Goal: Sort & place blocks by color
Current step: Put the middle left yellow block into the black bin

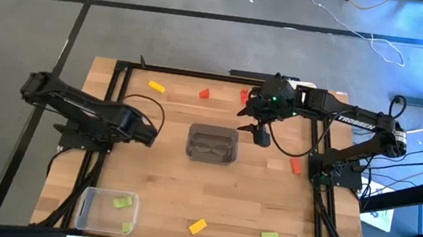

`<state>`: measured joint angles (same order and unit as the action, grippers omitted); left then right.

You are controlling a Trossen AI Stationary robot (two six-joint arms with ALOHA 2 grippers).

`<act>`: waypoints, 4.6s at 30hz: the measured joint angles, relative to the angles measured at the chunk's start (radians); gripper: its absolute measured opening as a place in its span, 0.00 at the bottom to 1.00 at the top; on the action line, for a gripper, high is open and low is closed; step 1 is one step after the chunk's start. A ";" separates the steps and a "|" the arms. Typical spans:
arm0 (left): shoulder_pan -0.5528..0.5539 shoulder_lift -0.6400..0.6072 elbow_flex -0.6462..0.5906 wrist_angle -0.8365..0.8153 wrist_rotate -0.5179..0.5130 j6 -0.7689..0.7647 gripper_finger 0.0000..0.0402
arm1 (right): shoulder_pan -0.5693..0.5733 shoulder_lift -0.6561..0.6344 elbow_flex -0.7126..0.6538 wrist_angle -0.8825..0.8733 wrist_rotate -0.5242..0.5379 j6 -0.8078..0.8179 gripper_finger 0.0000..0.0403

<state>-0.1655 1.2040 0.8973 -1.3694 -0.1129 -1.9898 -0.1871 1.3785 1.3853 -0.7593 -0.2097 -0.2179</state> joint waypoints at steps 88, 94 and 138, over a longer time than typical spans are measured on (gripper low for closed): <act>-0.028 0.382 0.069 0.177 0.002 0.615 0.45 | 0.000 0.000 0.000 0.014 -0.001 -0.060 0.57; -0.025 0.416 0.069 0.185 -0.027 0.666 0.45 | 0.000 0.000 0.000 0.014 -0.001 -0.060 0.57; -0.023 0.440 -0.034 0.445 -0.017 0.839 0.09 | 0.000 0.000 0.000 -0.018 -0.062 -0.123 0.57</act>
<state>-0.1883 1.6441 0.8632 -0.9241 -0.1304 -1.1504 -0.1867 1.3788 1.3853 -0.7776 -0.2722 -0.3412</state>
